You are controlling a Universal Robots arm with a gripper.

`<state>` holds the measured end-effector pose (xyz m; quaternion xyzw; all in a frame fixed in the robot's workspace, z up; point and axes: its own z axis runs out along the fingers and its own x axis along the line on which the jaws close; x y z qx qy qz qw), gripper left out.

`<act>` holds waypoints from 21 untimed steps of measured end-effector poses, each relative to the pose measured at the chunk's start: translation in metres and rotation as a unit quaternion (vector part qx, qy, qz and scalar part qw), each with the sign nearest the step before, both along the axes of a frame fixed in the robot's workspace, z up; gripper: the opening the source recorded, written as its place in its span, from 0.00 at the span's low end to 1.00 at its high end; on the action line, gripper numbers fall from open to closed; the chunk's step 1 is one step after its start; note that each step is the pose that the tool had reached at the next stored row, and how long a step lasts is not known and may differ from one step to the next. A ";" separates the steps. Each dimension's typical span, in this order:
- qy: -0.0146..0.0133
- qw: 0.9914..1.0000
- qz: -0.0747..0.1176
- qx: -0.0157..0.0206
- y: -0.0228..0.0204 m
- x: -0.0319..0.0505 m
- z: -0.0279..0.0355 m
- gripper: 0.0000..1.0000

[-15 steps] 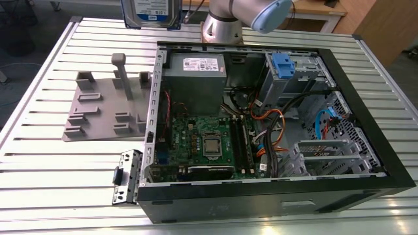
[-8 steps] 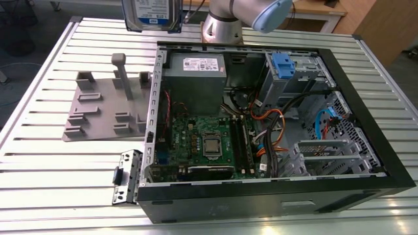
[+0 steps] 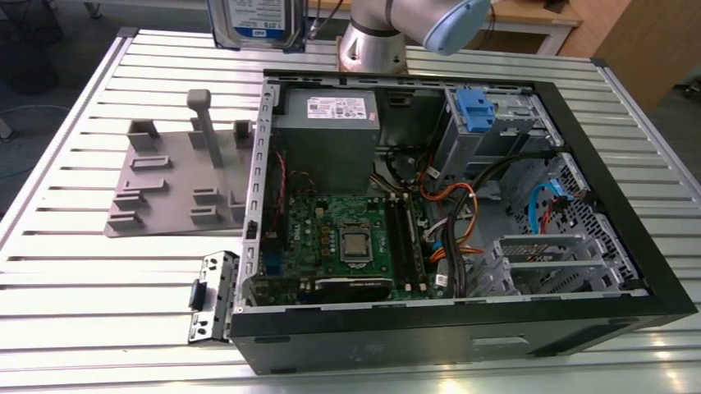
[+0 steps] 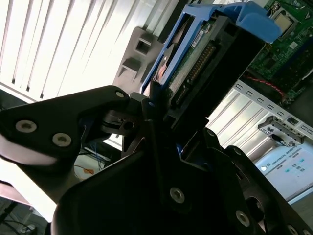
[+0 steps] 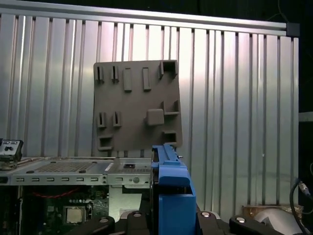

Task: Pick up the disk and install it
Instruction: 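Pick up the disk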

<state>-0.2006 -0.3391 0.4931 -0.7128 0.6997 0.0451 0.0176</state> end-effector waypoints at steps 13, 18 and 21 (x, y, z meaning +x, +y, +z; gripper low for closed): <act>-0.001 1.000 -0.012 -0.005 -0.0010 0.0021 -0.0004 0.36; -0.001 1.000 -0.012 -0.006 -0.0104 0.0080 -0.0007 0.36; -0.001 1.000 -0.012 -0.006 -0.0173 0.0127 -0.0011 0.36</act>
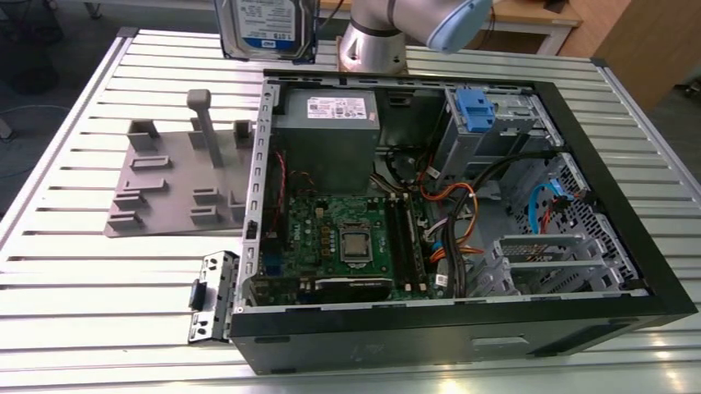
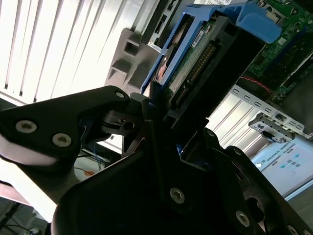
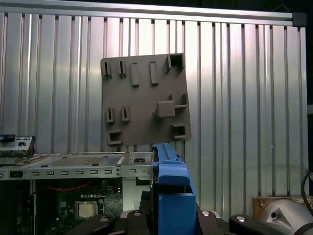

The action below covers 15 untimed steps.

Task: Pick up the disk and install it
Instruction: 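Pick up the disk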

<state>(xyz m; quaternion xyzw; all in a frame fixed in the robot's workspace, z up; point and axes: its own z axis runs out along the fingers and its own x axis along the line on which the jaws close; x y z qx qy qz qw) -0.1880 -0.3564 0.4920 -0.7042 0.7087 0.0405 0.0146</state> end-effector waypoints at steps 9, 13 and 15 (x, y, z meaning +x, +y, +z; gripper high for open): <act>0.000 1.000 0.000 0.000 -0.0150 0.0141 -0.0014 0.36; 0.000 1.000 0.000 0.000 -0.0203 0.0201 -0.0021 0.36; 0.000 1.000 0.000 0.000 -0.0228 0.0229 -0.0024 0.36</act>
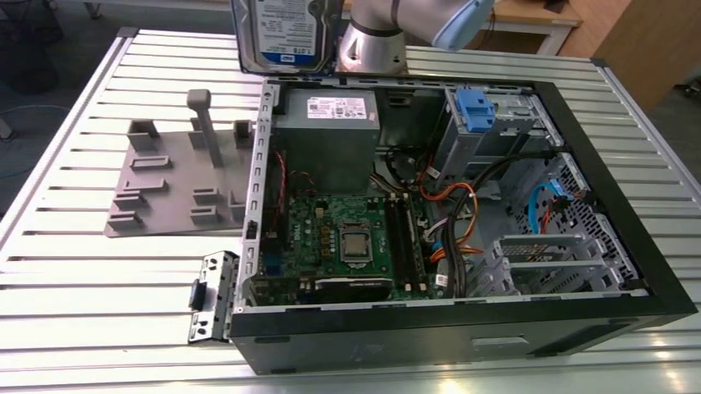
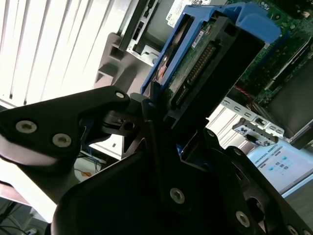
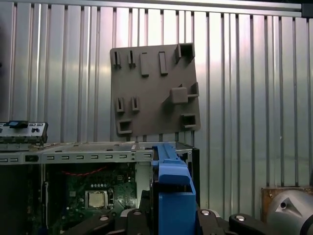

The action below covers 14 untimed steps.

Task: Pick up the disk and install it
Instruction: 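Pick up the disk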

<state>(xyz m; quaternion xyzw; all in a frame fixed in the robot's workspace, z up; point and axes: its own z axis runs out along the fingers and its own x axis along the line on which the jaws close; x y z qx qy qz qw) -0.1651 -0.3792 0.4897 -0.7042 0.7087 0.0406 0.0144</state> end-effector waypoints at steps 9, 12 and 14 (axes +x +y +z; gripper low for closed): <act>0.000 1.000 0.000 0.000 -0.0107 0.0131 -0.0014 0.36; 0.000 1.000 0.000 0.000 -0.0141 0.0176 -0.0019 0.36; 0.000 1.000 0.000 0.000 -0.0163 0.0206 -0.0022 0.36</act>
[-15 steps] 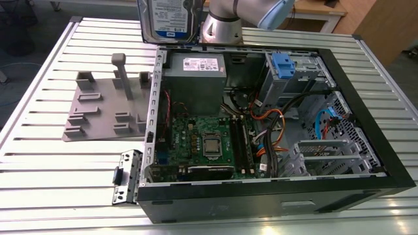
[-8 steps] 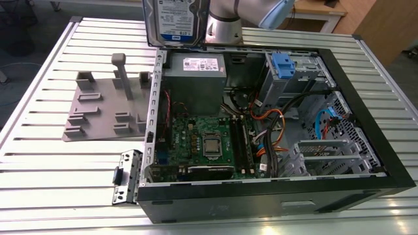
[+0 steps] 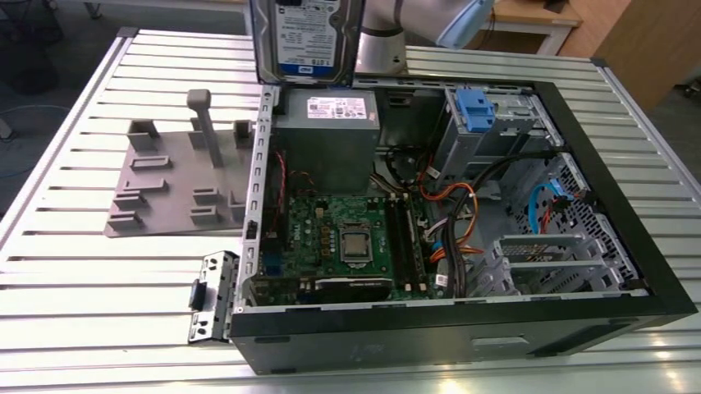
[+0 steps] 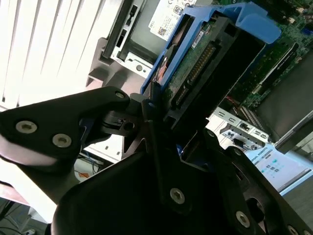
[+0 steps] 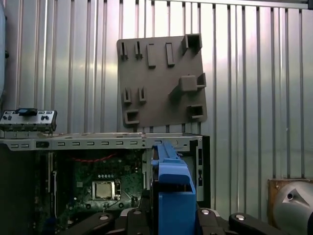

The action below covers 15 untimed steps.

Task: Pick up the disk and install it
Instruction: 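Pick up the disk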

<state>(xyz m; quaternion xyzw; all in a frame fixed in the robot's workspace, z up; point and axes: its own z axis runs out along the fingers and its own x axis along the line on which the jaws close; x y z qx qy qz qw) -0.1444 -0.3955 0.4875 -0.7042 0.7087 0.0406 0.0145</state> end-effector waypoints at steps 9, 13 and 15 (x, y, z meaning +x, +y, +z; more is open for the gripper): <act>0.000 1.000 0.000 0.000 -0.0094 0.0134 -0.0014 0.36; 0.000 1.000 0.000 0.000 -0.0130 0.0191 -0.0020 0.36; 0.000 1.000 0.000 0.000 -0.0146 0.0222 -0.0023 0.36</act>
